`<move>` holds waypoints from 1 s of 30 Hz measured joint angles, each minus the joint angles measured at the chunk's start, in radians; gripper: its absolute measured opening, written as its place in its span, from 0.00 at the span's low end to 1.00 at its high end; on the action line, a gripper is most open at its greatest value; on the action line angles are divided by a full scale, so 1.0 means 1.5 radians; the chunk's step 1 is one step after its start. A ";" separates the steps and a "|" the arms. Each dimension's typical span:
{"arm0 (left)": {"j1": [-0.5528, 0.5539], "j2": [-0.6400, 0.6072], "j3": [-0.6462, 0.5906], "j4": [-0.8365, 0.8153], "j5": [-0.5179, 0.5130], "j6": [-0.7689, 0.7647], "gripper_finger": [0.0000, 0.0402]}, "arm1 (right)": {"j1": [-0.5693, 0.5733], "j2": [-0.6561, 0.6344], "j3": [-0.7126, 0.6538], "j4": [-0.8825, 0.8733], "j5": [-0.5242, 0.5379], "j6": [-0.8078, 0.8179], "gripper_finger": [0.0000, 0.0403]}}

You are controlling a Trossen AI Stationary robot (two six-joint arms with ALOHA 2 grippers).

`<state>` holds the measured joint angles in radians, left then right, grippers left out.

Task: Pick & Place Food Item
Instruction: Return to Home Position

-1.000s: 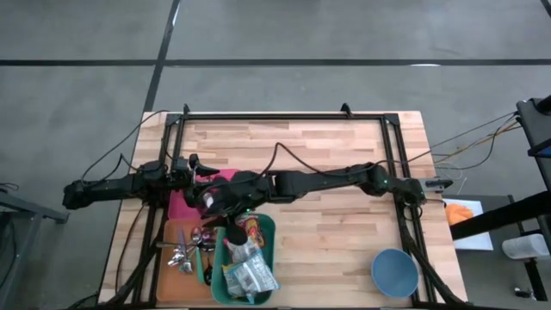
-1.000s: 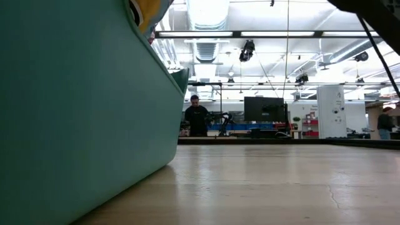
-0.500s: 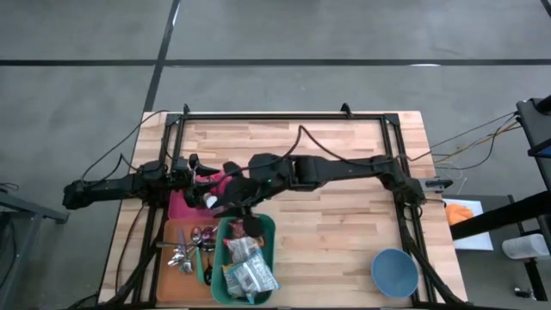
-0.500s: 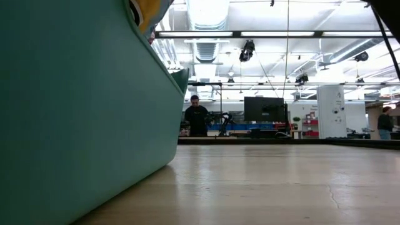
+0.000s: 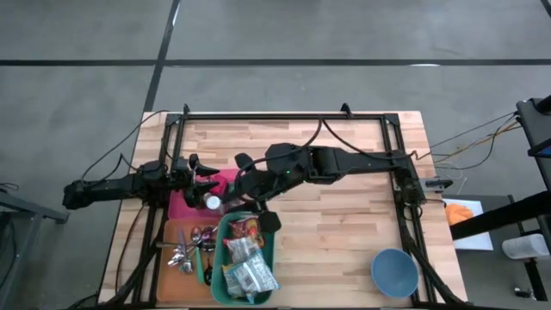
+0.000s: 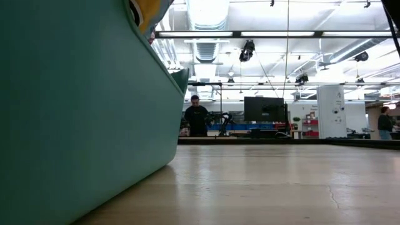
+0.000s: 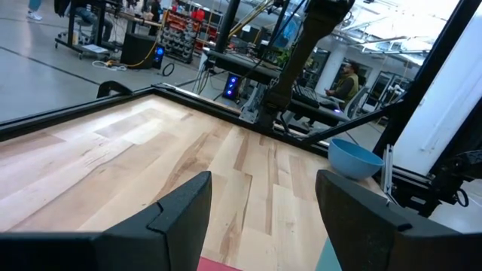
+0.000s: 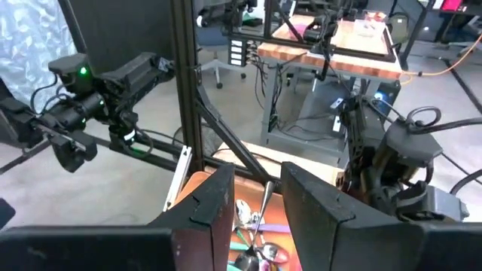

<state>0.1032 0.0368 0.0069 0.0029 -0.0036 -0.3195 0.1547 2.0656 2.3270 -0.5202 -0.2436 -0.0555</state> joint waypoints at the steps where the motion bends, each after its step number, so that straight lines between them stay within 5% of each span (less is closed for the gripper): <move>1: 0.000 0.000 0.000 0.000 0.000 0.000 0.60 | 0.000 -0.005 -0.009 0.003 0.000 -0.003 0.26; 6: 0.000 0.000 0.000 0.000 0.000 0.000 0.60 | -0.001 -0.052 -0.134 0.173 -0.035 -0.003 0.26; 12: 0.000 0.000 0.000 0.000 0.000 0.000 0.60 | -0.017 -0.116 -0.402 0.573 -0.050 0.058 0.26; 16: 0.000 0.000 0.000 0.000 0.000 0.000 0.60 | -0.048 -0.157 -0.565 0.732 -0.048 0.149 0.26; 23: 0.000 0.000 0.000 0.000 0.000 0.000 0.60 | -0.081 -0.280 -0.809 0.845 -0.091 0.209 0.26; 30: 0.000 0.000 0.000 0.000 0.000 0.000 0.60 | -0.091 -0.461 -1.005 0.855 -0.047 0.169 0.27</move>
<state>0.1028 0.0368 0.0069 0.0029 -0.0036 -0.3195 0.0186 1.3737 0.8196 0.7621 -0.3134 0.1982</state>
